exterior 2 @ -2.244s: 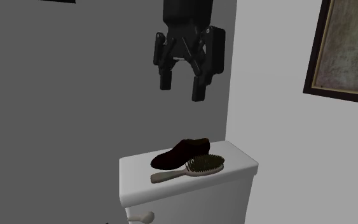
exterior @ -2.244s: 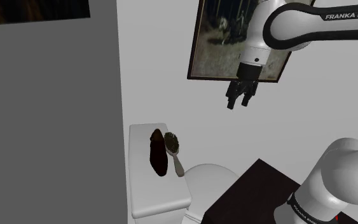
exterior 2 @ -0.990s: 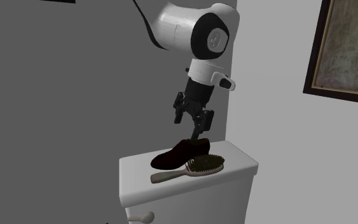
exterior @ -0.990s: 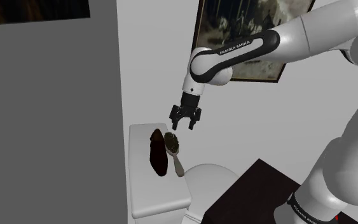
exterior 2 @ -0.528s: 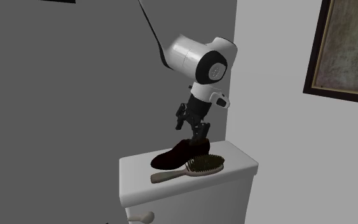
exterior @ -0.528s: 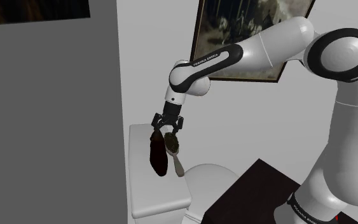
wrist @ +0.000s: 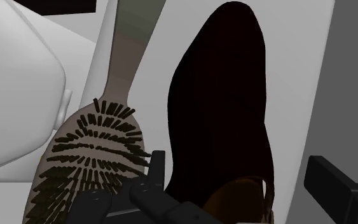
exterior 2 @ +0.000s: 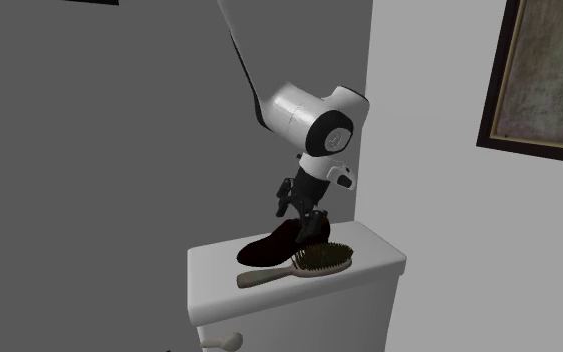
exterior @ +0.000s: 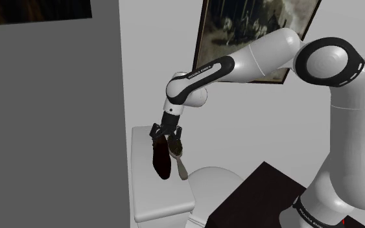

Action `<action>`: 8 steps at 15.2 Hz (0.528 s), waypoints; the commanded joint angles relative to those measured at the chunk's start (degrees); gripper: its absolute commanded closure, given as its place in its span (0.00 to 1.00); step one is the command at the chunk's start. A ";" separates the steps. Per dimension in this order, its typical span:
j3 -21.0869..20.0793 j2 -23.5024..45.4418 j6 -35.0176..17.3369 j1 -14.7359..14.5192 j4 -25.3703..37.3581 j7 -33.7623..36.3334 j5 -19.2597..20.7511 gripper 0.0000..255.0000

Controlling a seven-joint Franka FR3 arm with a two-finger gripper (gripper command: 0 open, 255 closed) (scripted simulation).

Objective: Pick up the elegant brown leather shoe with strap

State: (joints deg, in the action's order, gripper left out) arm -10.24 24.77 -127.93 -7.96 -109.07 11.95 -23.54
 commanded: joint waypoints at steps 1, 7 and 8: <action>-0.02 0.92 -0.92 -0.02 -0.03 -0.39 -0.12 0.00; -0.05 0.73 -0.98 -0.05 -0.26 -0.35 -0.16 1.00; -0.05 0.71 -0.98 -0.06 -0.28 -0.35 -0.16 1.00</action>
State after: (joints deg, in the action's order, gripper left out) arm -10.33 25.40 -128.85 -8.03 -109.31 11.61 -23.72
